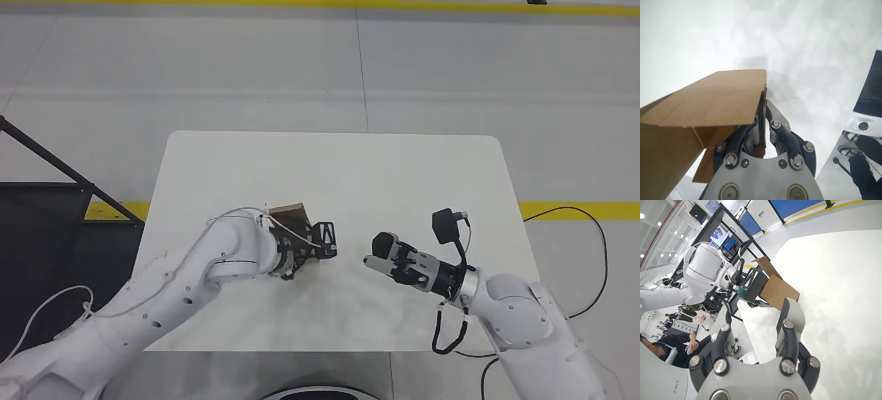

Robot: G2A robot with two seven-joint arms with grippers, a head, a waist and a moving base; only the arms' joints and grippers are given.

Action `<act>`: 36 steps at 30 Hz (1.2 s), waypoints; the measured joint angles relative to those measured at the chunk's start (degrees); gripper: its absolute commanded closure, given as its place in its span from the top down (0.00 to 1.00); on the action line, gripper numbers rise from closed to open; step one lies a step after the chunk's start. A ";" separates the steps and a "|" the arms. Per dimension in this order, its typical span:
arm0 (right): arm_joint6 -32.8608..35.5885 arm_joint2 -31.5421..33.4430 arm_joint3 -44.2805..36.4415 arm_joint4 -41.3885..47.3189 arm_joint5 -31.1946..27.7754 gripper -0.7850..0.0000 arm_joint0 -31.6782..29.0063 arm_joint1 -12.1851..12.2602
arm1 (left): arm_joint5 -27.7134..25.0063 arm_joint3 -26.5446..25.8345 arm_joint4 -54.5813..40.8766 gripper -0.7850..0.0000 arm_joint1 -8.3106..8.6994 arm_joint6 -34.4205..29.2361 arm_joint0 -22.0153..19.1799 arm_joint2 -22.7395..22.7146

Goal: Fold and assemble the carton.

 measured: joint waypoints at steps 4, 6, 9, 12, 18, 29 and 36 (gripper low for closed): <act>-0.06 -0.07 -0.03 -0.10 0.06 0.71 0.03 0.01 | -0.52 1.59 -1.82 0.00 -0.35 -0.79 -0.86 0.62; -0.02 -0.18 0.03 -0.14 0.06 0.70 0.09 0.01 | -0.59 2.34 -2.41 0.00 -0.52 -0.79 -1.39 1.14; 0.04 -0.38 0.10 -0.20 0.20 0.70 0.28 -0.01 | -1.02 3.39 -2.80 0.00 -0.69 -0.33 -2.18 2.03; 0.07 -0.53 0.15 -0.21 0.22 0.71 0.43 -0.02 | -1.72 4.42 -2.98 0.00 -0.73 0.37 -2.97 3.36; 0.14 -0.67 0.24 -0.20 0.37 0.70 0.58 -0.01 | -1.96 5.97 -3.17 0.00 -0.57 0.62 -4.78 6.43; 0.24 -0.91 0.44 -0.10 0.28 0.70 0.82 0.00 | -0.79 7.29 -6.29 0.00 -0.31 -0.57 -9.83 12.80; 0.22 -1.00 0.50 -0.10 0.33 0.70 0.83 0.02 | -1.09 8.16 -10.21 0.00 -0.18 -0.26 -12.00 14.66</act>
